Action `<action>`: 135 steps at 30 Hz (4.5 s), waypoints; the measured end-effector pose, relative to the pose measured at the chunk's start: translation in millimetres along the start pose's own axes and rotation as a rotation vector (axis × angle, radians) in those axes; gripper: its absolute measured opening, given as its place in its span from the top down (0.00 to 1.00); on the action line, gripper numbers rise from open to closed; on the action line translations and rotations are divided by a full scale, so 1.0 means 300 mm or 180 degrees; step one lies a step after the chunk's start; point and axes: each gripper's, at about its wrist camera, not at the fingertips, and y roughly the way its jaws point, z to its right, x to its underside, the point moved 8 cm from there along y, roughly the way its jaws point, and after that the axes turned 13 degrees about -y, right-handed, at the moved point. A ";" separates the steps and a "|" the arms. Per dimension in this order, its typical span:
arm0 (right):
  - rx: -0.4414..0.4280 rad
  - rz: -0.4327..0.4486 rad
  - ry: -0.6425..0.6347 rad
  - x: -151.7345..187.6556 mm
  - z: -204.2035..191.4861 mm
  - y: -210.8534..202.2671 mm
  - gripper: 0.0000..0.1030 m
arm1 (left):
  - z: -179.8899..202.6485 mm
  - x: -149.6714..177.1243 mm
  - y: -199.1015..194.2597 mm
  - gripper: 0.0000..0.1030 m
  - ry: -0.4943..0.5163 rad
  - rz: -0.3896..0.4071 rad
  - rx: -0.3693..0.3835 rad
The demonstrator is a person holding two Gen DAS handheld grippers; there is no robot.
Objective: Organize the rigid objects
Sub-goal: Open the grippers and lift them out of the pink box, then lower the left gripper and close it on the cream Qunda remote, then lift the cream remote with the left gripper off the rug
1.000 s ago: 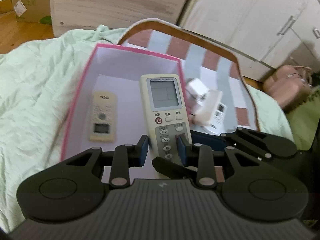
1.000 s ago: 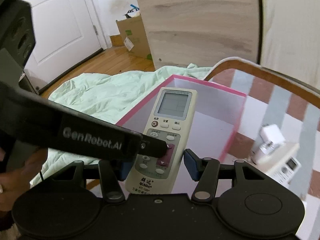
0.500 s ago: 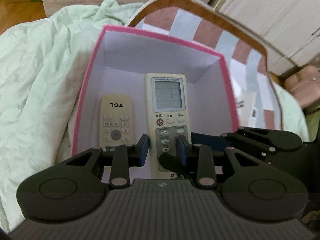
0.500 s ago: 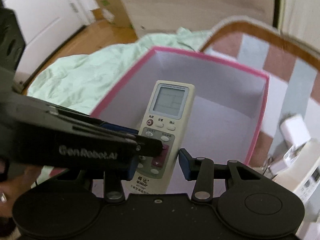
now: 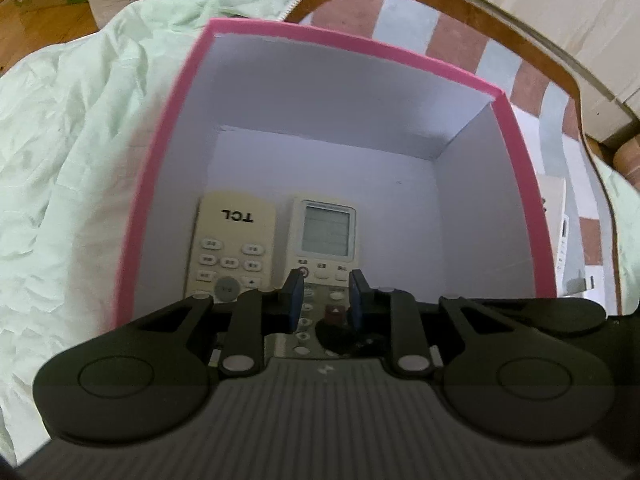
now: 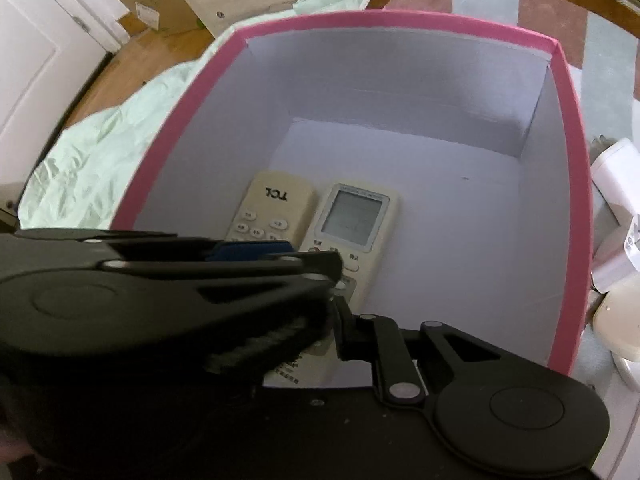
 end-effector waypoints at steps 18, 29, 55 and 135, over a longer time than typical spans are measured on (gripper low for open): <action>-0.0355 0.0125 -0.0137 0.022 -0.004 -0.089 0.71 | -0.076 0.016 -0.211 0.78 -0.0014 0.0255 0.0055; 0.0085 0.1241 -0.0100 0.188 0.189 -0.684 0.69 | 0.120 0.106 -0.400 0.74 0.0536 0.0468 0.0168; 0.0966 0.1527 -0.0239 0.468 0.449 -0.763 0.41 | 0.751 0.286 -0.144 0.59 0.1476 0.0092 0.0356; -0.0044 0.0794 0.0218 0.647 0.355 -0.375 0.30 | 0.530 0.531 0.059 0.79 0.0535 -0.0623 0.0370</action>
